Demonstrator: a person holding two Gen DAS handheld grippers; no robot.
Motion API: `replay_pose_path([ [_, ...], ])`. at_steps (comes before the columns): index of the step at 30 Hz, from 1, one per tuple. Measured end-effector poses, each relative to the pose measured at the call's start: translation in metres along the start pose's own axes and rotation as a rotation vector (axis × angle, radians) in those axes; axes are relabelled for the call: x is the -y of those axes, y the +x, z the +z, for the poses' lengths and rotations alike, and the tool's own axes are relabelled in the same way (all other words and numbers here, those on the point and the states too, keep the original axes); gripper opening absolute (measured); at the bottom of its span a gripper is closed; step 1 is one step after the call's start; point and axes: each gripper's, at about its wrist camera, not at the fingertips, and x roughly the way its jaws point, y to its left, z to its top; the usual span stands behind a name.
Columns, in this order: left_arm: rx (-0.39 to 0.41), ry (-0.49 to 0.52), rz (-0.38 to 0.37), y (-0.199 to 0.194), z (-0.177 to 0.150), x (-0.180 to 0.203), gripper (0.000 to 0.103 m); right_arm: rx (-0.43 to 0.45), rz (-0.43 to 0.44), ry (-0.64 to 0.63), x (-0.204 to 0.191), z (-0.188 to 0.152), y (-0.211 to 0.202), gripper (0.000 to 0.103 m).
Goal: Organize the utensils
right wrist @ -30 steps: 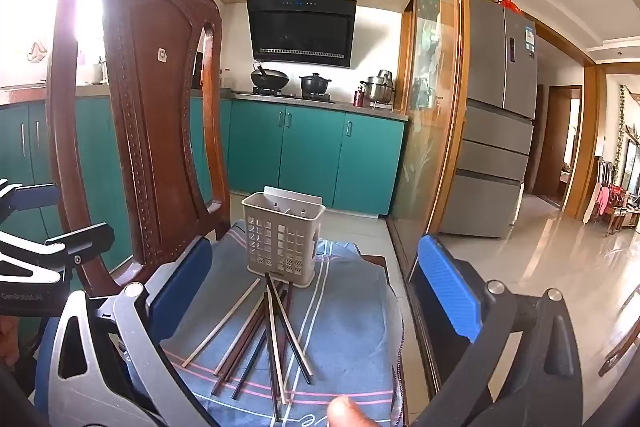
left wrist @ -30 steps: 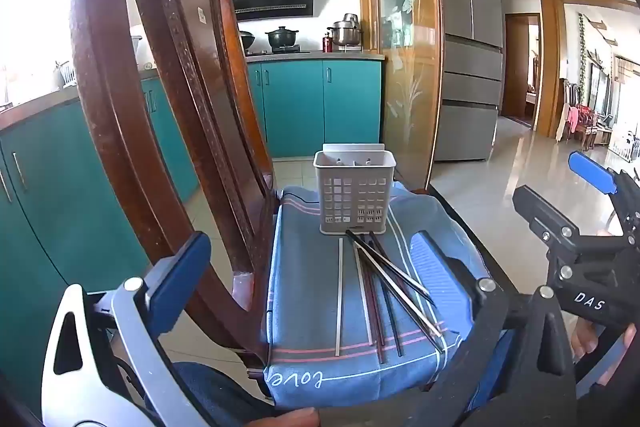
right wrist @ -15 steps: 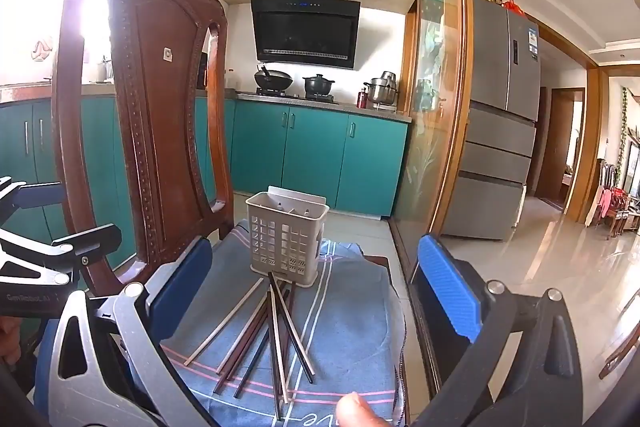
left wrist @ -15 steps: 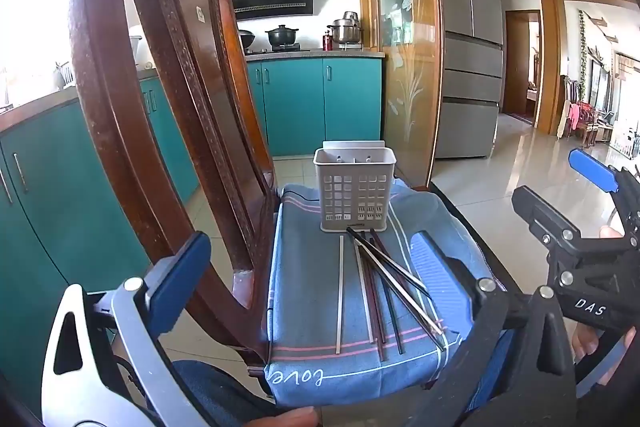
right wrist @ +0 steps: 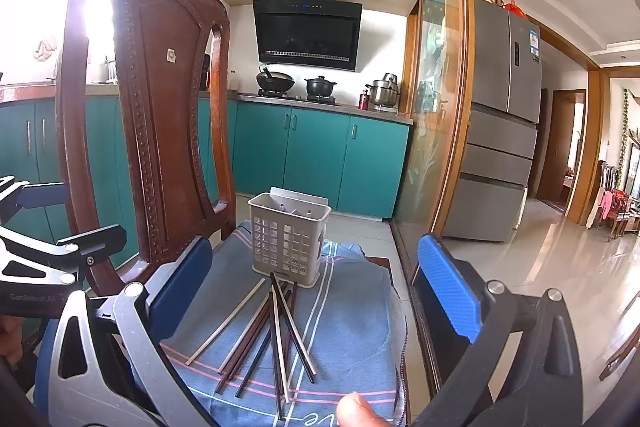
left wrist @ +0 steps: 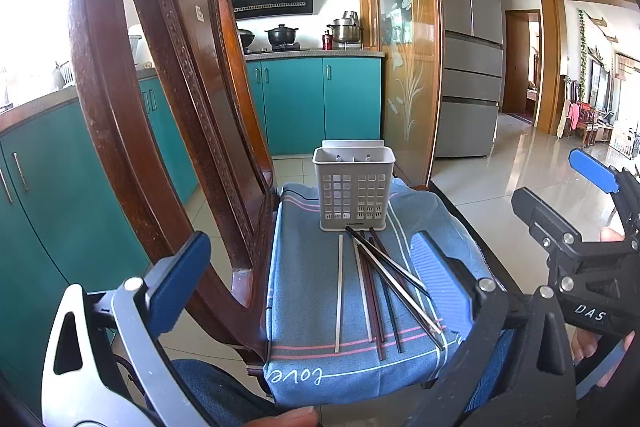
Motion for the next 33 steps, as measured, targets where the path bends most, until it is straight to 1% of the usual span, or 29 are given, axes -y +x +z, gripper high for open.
replay_pose_path([
  [33, -0.014, 0.000, -0.003, 0.0037, 0.0004, -0.0007, 0.099, 0.004, 0.006, -0.001, -0.0029, -0.0001, -0.0008, 0.101],
])
